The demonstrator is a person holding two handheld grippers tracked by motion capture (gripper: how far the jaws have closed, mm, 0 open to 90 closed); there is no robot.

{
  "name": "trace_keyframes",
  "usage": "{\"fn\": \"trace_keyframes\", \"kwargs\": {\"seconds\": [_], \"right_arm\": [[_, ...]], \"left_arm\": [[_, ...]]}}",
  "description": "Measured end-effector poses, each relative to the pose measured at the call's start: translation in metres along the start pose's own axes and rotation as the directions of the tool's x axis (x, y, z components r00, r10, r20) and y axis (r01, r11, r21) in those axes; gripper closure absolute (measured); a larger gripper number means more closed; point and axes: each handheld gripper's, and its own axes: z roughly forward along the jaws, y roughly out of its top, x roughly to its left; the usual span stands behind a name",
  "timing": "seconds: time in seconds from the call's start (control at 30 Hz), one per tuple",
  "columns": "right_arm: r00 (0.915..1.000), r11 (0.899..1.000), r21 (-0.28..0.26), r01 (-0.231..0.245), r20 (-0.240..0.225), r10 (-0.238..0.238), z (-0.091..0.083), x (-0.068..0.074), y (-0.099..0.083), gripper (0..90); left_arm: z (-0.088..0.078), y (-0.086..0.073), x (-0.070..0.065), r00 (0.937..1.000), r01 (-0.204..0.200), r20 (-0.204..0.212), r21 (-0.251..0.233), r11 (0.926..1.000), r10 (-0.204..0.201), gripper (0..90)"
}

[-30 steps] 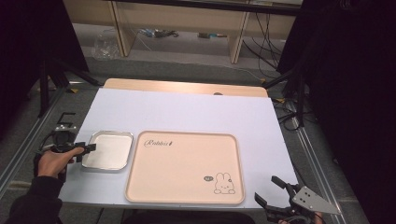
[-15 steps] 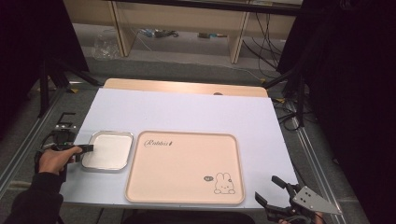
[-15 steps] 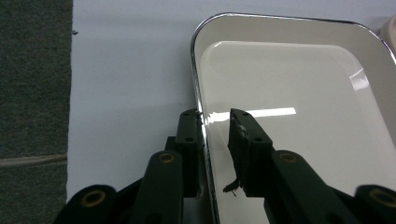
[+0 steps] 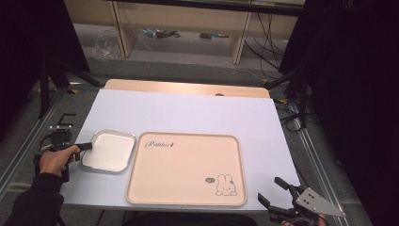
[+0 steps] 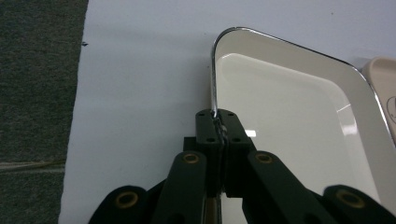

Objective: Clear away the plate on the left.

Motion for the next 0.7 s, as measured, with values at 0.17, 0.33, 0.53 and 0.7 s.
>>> {"fn": "trace_keyframes", "kwargs": {"seconds": [0.17,0.33,0.53,0.7], "right_arm": [[0.9999,1.0,-0.008,0.014,0.002,-0.014,0.0004,-0.0006,0.0002,20.7],[0.9989,0.999,-0.015,0.043,0.018,-0.043,-0.0008,-0.003,0.0006,20.8],[0.9997,1.0,-0.003,0.017,0.016,-0.017,-0.0012,-0.001,0.0004,20.9],[0.9997,1.0,0.016,0.018,0.019,-0.018,-0.0028,-0.0005,0.001,21.2]], "left_arm": [[-0.0039,0.0023,-0.0007,1.0,-0.002,-0.007,-0.021,0.9998,0.002,87.9],[-0.004,0.0018,0.0023,0.9981,0.06,-0.011,-0.072,0.9957,-0.06,87.9],[-0.0075,0.0012,0.0032,0.9957,0.092,0.008,-0.111,0.9895,-0.092,87.9],[-0.0081,-0.0005,0.0022,0.9917,0.125,0.045,-0.128,0.9839,-0.12,87.9]]}}
